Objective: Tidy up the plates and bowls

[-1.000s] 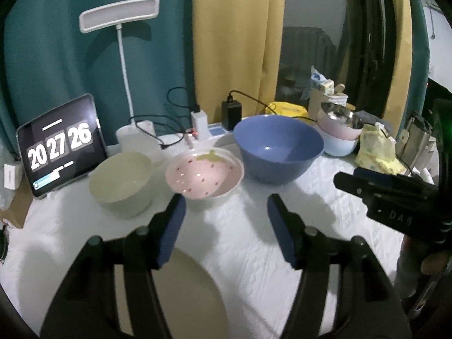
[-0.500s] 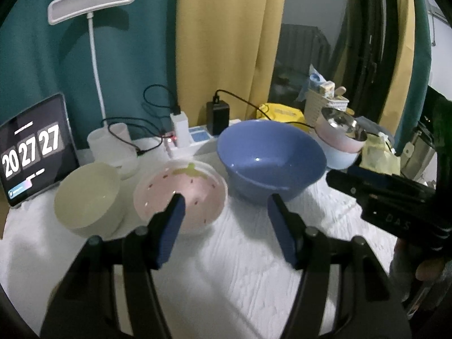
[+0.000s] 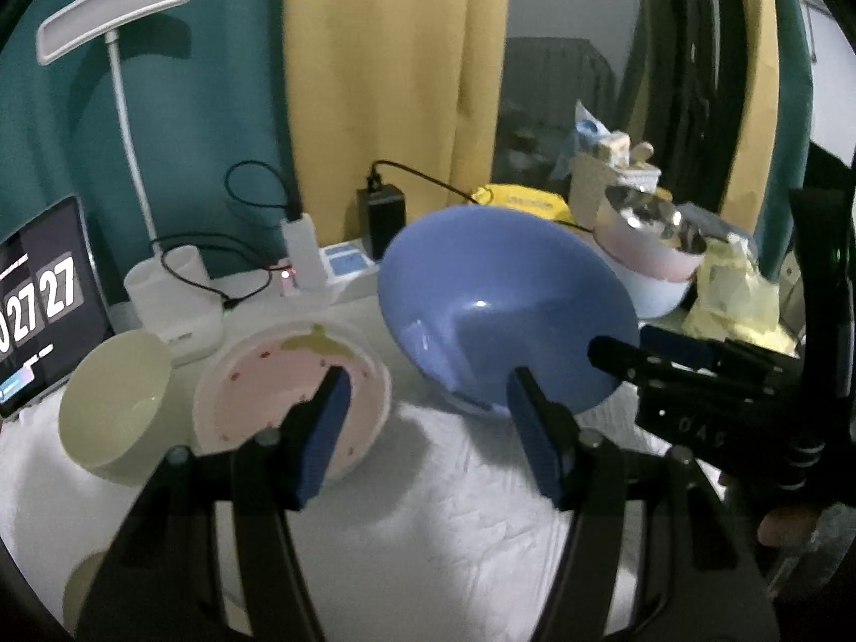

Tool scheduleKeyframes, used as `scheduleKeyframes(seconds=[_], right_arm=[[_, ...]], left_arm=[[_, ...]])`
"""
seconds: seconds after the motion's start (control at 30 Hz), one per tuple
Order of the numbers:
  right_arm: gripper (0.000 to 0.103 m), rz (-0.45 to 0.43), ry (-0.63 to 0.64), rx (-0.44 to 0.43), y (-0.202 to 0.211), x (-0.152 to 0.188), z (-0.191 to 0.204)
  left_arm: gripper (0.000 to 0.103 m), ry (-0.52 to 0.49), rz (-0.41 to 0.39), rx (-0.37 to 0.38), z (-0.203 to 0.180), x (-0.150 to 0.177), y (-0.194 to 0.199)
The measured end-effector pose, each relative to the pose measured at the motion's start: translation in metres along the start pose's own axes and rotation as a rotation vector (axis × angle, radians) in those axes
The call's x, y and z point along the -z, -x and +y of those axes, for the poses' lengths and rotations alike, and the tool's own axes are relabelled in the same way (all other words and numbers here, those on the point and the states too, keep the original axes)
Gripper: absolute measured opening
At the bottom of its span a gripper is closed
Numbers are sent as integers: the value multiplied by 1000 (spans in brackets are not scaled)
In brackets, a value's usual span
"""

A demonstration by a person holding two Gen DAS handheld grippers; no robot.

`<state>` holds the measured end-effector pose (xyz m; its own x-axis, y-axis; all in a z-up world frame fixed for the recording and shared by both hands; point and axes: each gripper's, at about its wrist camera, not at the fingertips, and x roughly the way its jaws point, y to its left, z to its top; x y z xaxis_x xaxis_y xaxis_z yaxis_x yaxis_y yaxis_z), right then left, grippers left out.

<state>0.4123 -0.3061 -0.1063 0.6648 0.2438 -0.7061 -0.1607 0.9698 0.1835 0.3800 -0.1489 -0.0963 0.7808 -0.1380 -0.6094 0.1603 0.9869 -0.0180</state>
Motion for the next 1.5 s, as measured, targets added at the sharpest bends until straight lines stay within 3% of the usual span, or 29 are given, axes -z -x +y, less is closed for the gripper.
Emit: scheduleKeyframes(seconds=[0.43,0.5,0.53,0.57,0.67,0.97,1.5], right_arm=[[50,31,-44,-5,-21,9,-15],[40,35,-47,-17,-22,10,-14],[27,41,-40,-14,-23,10,-13],[22,44,-35,-11,-24,10,-13],[18,45,-37,-16,-23,10,-13],[18,29,-33,-14,-10,6,-6],[18,-8,-49,3,50,19,6]], left_arm=[[61,8,8,-70,-9,-1,-30],[48,5,17,-61,-10,-1,-34],[42,3,26,-58,-11,0,-36],[38,1,31,-51,-11,1,-38],[31,1,37,-48,-13,2,-39],[28,12,37,-41,-9,1,-28],[28,11,13,12,-13,15,29]])
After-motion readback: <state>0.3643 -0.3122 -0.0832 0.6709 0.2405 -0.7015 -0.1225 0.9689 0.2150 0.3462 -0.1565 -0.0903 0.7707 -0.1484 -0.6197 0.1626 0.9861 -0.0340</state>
